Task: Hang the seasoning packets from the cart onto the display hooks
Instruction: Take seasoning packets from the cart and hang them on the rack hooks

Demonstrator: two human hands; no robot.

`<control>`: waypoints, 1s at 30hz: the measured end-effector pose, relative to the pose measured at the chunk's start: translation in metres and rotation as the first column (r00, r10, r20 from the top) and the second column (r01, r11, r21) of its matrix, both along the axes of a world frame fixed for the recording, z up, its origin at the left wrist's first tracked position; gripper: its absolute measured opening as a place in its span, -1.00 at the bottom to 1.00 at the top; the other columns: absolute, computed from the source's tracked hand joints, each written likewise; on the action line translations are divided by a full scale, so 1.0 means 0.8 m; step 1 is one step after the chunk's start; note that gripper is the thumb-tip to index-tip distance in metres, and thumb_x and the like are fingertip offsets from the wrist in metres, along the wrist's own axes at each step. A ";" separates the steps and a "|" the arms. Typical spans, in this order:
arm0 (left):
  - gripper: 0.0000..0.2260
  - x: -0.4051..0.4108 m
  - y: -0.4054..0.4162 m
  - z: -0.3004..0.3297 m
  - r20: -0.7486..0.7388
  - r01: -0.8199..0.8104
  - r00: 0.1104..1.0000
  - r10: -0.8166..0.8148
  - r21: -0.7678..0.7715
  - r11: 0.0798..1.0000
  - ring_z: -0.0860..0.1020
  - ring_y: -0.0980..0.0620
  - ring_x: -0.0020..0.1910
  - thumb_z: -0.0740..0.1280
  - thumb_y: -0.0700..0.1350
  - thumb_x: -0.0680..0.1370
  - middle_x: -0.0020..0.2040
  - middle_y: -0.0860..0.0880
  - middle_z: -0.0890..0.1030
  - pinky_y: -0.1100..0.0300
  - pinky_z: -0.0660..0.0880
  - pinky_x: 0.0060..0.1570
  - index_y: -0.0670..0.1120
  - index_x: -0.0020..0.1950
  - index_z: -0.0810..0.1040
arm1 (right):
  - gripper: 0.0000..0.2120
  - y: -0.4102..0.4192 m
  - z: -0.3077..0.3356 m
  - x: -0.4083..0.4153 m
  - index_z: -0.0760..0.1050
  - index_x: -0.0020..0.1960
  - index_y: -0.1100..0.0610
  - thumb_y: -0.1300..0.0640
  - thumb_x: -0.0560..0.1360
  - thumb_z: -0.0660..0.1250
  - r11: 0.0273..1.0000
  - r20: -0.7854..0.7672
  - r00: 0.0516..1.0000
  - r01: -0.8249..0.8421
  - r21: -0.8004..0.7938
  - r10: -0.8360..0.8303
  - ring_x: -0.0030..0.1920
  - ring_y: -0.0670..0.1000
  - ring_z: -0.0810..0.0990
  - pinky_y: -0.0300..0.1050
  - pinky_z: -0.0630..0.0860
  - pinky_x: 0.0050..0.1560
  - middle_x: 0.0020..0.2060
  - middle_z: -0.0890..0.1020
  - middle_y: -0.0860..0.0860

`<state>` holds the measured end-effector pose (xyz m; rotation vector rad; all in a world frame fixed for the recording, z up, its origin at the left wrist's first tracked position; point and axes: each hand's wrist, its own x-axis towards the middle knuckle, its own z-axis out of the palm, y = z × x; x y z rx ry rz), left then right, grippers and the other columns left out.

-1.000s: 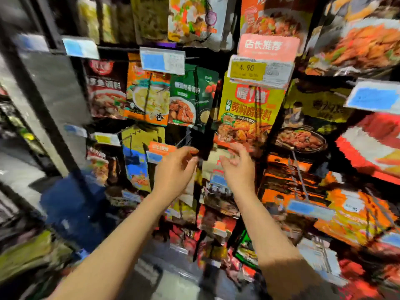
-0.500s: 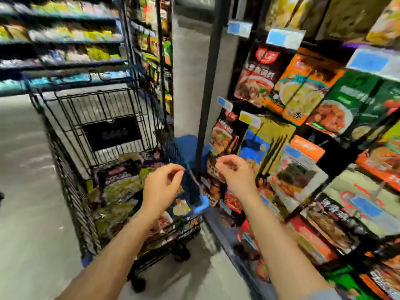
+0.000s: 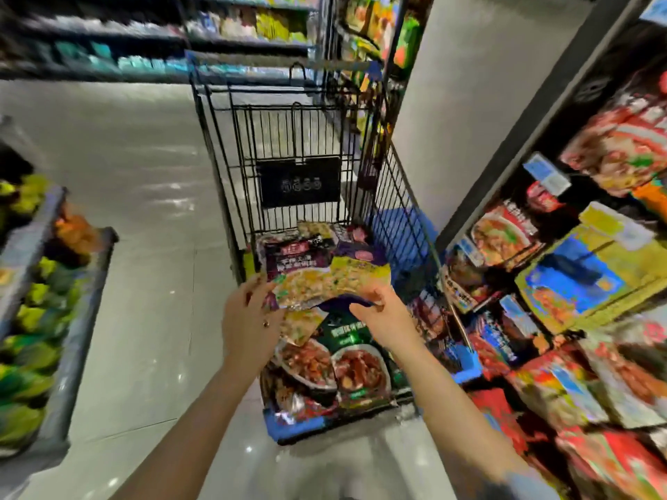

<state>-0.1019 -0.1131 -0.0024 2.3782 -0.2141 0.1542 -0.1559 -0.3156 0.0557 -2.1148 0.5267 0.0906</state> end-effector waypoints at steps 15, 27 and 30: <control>-0.47 0.055 -0.011 -0.082 -0.050 -0.214 0.969 0.240 0.310 0.926 0.13 -0.06 0.51 -0.11 0.22 0.63 0.56 -0.08 0.12 -0.11 0.09 0.41 0.04 0.56 0.05 | -0.44 -0.034 -0.217 0.210 0.22 0.47 0.02 -0.08 0.54 0.29 0.786 -0.376 0.820 -0.546 -0.289 0.432 0.41 0.09 0.27 -0.04 0.31 0.30 0.43 0.28 0.04; -0.45 0.059 -0.012 -0.082 0.002 -0.234 0.970 0.245 0.299 0.925 0.09 0.00 0.54 0.09 0.08 0.59 0.58 0.05 0.00 -0.21 0.17 0.40 0.15 0.56 0.00 | -0.53 -0.029 -0.265 0.257 0.36 0.38 0.08 0.08 0.50 0.35 0.197 -0.439 0.570 -0.738 -0.645 0.694 -0.03 0.08 0.58 -0.10 0.49 -0.19 -0.11 0.63 0.04; -0.46 0.060 -0.009 -0.083 0.004 -0.220 0.973 0.229 0.298 0.929 0.16 -0.06 0.51 0.12 0.06 0.57 0.57 -0.05 0.10 -0.25 0.23 0.36 0.06 0.55 0.11 | -0.66 -0.035 -0.237 0.232 0.64 -0.18 0.06 0.21 0.08 0.63 0.230 -0.265 0.619 -0.602 -0.765 0.740 -0.59 -0.04 0.15 -0.30 -0.13 -0.52 -0.63 0.07 -0.11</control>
